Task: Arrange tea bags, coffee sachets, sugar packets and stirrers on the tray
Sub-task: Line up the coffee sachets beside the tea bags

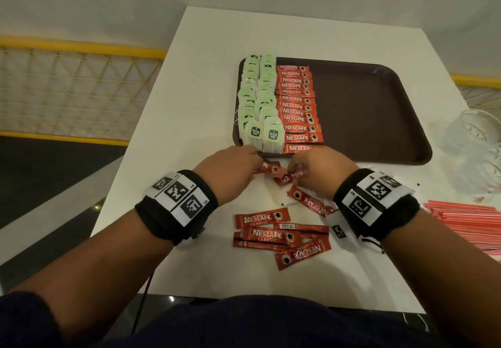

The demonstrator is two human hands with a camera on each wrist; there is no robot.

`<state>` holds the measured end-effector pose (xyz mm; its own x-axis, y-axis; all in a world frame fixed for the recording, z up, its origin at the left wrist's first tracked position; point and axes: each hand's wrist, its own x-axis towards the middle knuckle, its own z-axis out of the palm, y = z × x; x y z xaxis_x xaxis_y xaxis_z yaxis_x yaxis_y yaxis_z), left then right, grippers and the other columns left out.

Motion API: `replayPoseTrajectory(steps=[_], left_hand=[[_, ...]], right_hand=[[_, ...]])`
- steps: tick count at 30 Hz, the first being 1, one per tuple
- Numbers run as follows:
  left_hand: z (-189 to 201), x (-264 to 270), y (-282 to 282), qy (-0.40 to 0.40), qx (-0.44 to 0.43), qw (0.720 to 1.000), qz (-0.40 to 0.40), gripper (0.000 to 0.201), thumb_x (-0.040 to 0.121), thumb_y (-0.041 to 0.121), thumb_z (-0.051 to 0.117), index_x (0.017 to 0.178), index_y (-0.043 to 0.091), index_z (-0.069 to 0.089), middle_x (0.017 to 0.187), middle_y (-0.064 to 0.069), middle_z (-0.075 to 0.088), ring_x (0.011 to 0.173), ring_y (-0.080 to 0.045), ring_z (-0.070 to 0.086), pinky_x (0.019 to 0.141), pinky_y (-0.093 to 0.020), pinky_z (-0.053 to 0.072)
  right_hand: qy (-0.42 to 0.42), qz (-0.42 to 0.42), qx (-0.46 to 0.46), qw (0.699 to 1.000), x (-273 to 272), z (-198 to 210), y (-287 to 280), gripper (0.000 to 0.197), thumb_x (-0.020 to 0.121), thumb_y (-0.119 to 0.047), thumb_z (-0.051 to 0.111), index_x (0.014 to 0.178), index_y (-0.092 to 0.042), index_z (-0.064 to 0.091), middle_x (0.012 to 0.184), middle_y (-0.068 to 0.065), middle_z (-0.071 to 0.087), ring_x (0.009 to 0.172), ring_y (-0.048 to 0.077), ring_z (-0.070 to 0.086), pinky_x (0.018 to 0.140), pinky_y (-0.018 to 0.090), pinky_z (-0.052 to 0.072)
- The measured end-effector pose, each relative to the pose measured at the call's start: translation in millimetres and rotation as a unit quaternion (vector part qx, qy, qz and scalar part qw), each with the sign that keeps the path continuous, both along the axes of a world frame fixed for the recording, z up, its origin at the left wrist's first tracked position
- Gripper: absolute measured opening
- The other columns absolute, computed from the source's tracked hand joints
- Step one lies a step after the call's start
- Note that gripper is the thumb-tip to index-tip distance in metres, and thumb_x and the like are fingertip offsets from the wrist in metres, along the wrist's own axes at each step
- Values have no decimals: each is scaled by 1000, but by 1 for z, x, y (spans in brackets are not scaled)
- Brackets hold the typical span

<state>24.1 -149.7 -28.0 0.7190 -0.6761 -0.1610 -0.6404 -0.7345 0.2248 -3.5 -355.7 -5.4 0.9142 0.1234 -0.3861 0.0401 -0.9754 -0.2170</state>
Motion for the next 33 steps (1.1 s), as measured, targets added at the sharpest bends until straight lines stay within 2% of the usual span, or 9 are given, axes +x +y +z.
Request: replayPoseTrajectory(steps=[6, 10, 12, 14, 17, 24, 27, 29, 33], left_hand=[[1, -3, 4, -35, 21, 999, -6, 23, 94, 16, 56, 116, 22, 61, 113, 0, 55, 102, -23, 53, 80, -39, 50], [3, -5, 4, -29, 37, 999, -3, 15, 94, 14, 54, 107, 21, 59, 106, -2, 62, 96, -24, 58, 75, -34, 46], [4, -5, 4, -27, 50, 998, 3, 18, 94, 14, 54, 110, 21, 59, 107, -3, 63, 97, -25, 58, 78, -36, 48], [3, -6, 3, -26, 64, 998, 1, 26, 95, 15, 54, 120, 20, 58, 113, -4, 62, 103, -26, 58, 84, -40, 50], [3, -8, 1, -13, 84, 996, 5, 35, 93, 14, 52, 128, 16, 55, 119, -5, 57, 109, -25, 53, 87, -38, 49], [5, -9, 1, 25, 90, 995, 36, 24, 93, 14, 47, 116, 10, 49, 116, -8, 51, 101, -26, 52, 74, -32, 37], [7, -6, 7, 52, 45, 995, 68, 21, 94, 19, 47, 113, 11, 47, 110, -9, 56, 89, -25, 53, 72, -33, 40], [13, -3, 11, 81, -10, 991, 106, 21, 95, 20, 50, 113, 10, 44, 98, -9, 59, 79, -24, 54, 68, -34, 43], [28, 3, 10, 133, -182, 961, 157, 20, 95, 19, 55, 110, 8, 49, 89, -6, 63, 78, -23, 62, 73, -43, 53]], right_hand=[[2, 1, -8, 1000, -1, -2, 2, 24, 83, -31, 71, 106, -31, 65, 103, -8, 62, 91, 12, 56, 75, 26, 44], [10, 4, -18, 1000, 0, -1, 6, 32, 83, -32, 72, 113, -31, 61, 110, -4, 63, 98, 17, 60, 82, 30, 49], [10, 15, -31, 999, 0, 0, 7, 31, 84, -30, 71, 113, -31, 61, 112, -3, 63, 100, 19, 60, 83, 31, 49], [11, 23, -40, 999, 0, 2, 8, 27, 85, -28, 70, 110, -29, 61, 112, -2, 63, 100, 20, 60, 79, 29, 46], [2, 20, -31, 999, -1, 4, 9, 23, 83, -26, 73, 103, -27, 61, 108, -1, 62, 98, 20, 59, 75, 27, 43], [-28, 20, 24, 999, -3, 8, 5, 15, 81, -27, 73, 82, -27, 58, 95, -8, 56, 88, 14, 55, 71, 26, 41], [-70, 17, 69, 995, -4, 12, 0, 12, 82, -25, 72, 83, -22, 61, 89, -8, 56, 84, 13, 54, 70, 26, 40], [-103, -11, 125, 987, -5, 18, -5, 12, 83, -22, 72, 83, -18, 61, 82, -8, 58, 77, 11, 55, 68, 24, 40], [-150, -101, 249, 951, -2, 26, -14, 14, 82, -17, 72, 86, -16, 59, 81, 0, 64, 72, 14, 62, 68, 29, 53]])
